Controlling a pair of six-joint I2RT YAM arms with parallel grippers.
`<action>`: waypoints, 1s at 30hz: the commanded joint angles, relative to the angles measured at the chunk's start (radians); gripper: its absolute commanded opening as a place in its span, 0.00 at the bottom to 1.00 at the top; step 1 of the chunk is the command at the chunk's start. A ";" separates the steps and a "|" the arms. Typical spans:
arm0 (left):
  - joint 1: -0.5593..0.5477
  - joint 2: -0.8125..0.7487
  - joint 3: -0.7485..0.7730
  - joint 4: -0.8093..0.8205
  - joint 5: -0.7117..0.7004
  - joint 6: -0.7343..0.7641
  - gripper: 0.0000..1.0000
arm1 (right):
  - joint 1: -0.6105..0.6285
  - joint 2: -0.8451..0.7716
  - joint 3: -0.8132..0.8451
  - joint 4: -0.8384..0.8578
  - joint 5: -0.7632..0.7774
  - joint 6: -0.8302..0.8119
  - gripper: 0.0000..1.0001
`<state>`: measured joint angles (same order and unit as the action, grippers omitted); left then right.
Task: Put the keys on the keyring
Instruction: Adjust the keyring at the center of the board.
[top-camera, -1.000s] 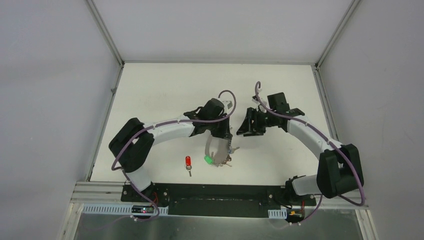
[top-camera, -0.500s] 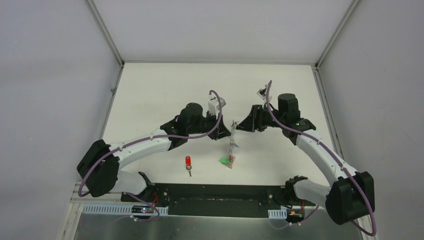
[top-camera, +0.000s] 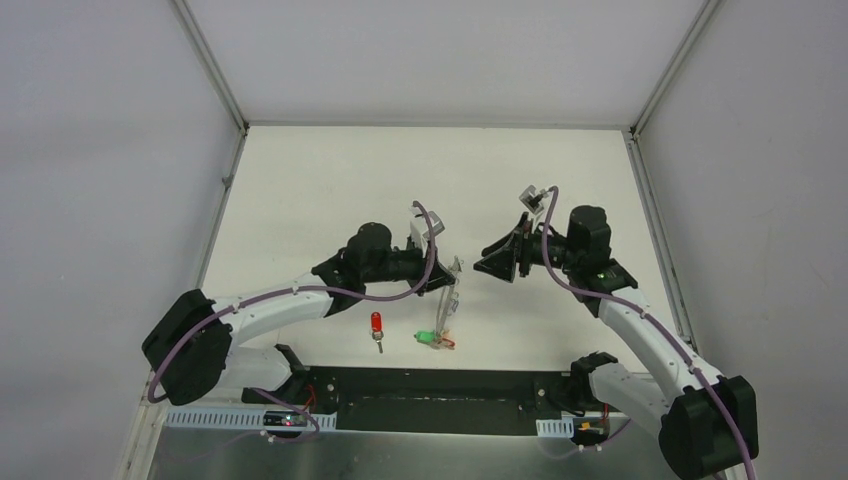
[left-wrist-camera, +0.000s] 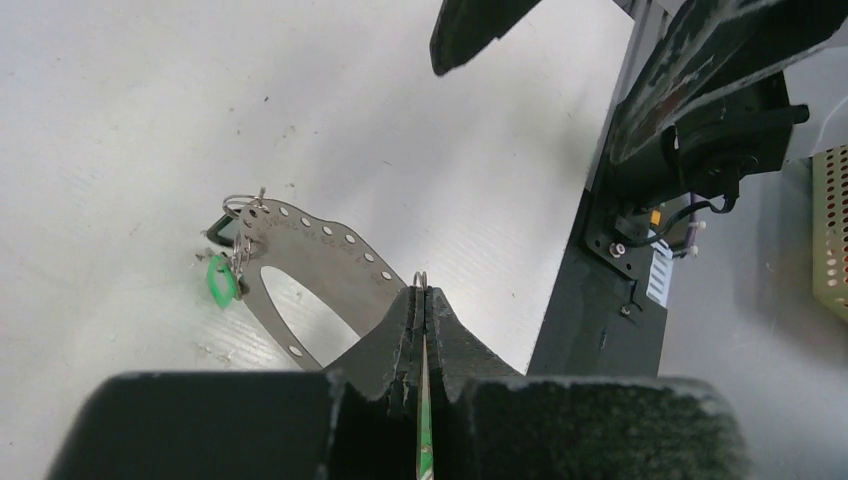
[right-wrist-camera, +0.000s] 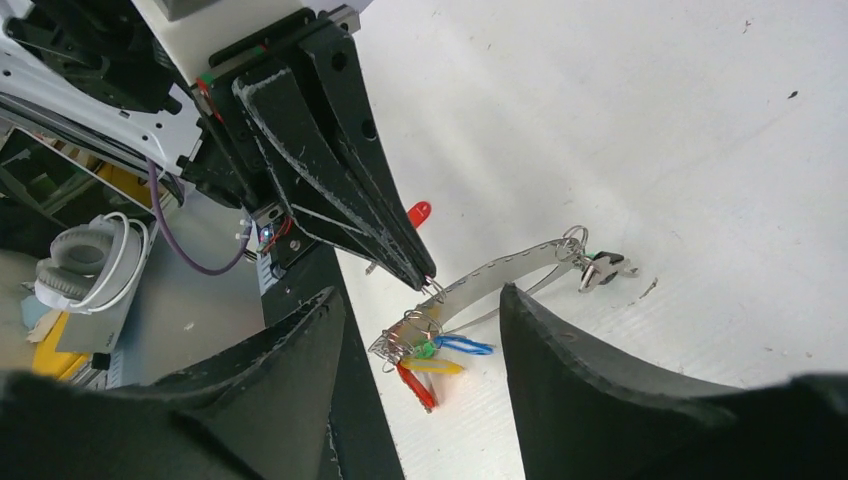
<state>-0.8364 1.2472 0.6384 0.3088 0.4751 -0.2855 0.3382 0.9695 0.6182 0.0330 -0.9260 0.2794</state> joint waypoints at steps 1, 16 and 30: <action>-0.001 0.035 0.013 0.101 -0.005 0.030 0.00 | 0.005 -0.019 -0.048 0.111 -0.063 -0.048 0.61; -0.007 0.122 -0.059 0.331 0.050 0.050 0.00 | 0.015 -0.011 -0.243 0.379 -0.070 -0.064 0.54; -0.032 0.060 -0.118 0.391 0.152 0.186 0.00 | 0.069 0.017 -0.279 0.467 -0.174 -0.219 0.43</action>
<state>-0.8528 1.3575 0.5362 0.6132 0.5663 -0.1604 0.3851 0.9821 0.3496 0.4057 -1.0302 0.1509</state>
